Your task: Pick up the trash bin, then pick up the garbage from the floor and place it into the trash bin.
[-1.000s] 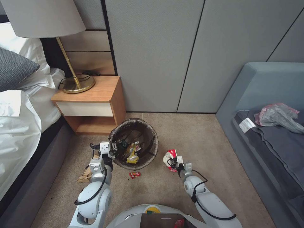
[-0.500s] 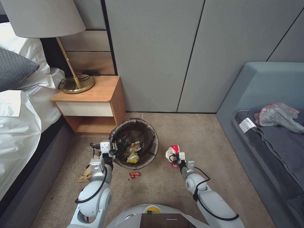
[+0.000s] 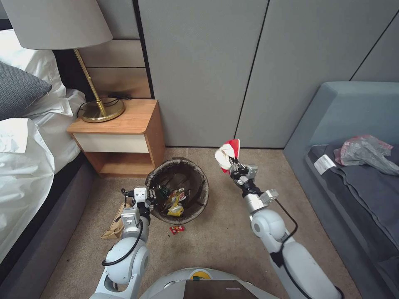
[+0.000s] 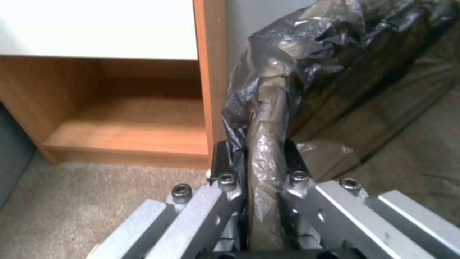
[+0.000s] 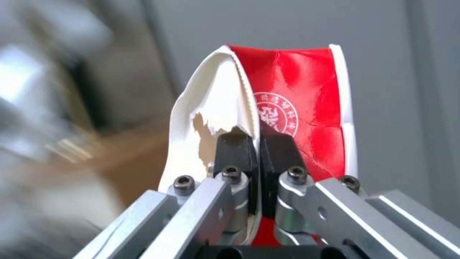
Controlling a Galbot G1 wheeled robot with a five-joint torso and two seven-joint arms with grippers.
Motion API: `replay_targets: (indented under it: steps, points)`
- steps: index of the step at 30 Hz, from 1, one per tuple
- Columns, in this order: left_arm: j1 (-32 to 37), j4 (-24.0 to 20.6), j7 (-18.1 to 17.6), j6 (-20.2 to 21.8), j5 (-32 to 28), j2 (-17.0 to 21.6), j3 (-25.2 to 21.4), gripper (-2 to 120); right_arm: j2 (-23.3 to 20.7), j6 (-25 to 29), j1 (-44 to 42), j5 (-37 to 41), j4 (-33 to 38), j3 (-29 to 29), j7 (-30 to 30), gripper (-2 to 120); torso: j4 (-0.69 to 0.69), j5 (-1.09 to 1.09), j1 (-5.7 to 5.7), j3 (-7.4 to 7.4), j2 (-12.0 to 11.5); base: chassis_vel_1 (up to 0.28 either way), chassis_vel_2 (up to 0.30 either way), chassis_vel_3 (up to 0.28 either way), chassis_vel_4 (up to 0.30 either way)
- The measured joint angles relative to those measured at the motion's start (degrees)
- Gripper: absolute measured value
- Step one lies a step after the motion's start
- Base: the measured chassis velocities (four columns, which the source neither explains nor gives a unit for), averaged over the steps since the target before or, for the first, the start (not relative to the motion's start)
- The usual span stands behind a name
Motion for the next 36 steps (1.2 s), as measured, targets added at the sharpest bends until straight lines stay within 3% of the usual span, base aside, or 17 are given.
replay_targets:
  steps: [4,10,12,15,18,20,22,26,36]
  points:
    - [0.01,0.2,-0.01,0.02,0.06,0.06,0.12,2,-0.7,1.68,-0.58,2.4,7.05,0.8,-2.07,0,0.0,-0.03,0.0,-0.01,0.0,0.0,0.0,0.0,0.0]
    - [0.12,0.36,-0.01,0.02,0.16,0.13,0.21,2,-1.49,2.47,-1.07,5.71,12.2,0.97,-4.72,0,0.0,0.0,0.01,0.01,0.0,0.0,0.0,0.0,0.0]
    - [0.16,0.54,0.06,0.03,0.24,0.27,0.59,2,-3.11,2.81,-1.43,12.77,20.6,0.43,-8.55,0,0.03,-0.01,0.0,-0.01,0.0,0.0,0.0,0.0,0.0]
    - [0.14,0.6,0.1,0.03,0.24,0.29,0.61,2,-4.02,2.57,-1.76,15.65,23.53,-0.19,-9.49,0,0.01,-0.03,0.0,-0.01,0.0,0.0,0.0,0.0,0.0]
    - [-0.14,0.97,0.18,0.07,0.25,0.34,0.65,2,-8.23,-0.79,-2.53,25.64,33.8,-3.95,-10.99,0,-0.01,-0.02,0.0,-0.01,0.0,0.0,0.0,0.0,0.0]
    - [-0.23,1.06,0.21,0.11,0.26,0.33,0.76,2,-9.74,-1.62,-2.52,26.98,35.4,-6.42,-10.98,0,0.0,0.0,0.0,-0.01,0.0,0.0,0.0,0.0,0.0]
    - [-0.34,1.24,0.27,0.15,0.35,0.24,1.01,2,-12.11,-2.23,-2.95,27.3,35.76,-11.79,-10.89,0,0.01,0.0,0.0,0.0,0.0,0.0,0.0,0.0,0.0]
    - [-0.38,1.26,0.4,0.16,0.46,0.2,1.28,2,-12.93,-2.52,-2.73,26.47,33.99,-17.05,-10.63,0,0.0,0.0,0.0,0.0,0.0,0.0,0.0,0.0,0.0]
    - [-0.13,0.51,0.5,0.17,0.56,-0.07,1.35,2,-11.01,-1.67,-2.75,24.95,25.23,-21.1,-10.44,0,0.0,0.0,0.0,0.0,0.0,0.0,0.0,0.0,0.0]
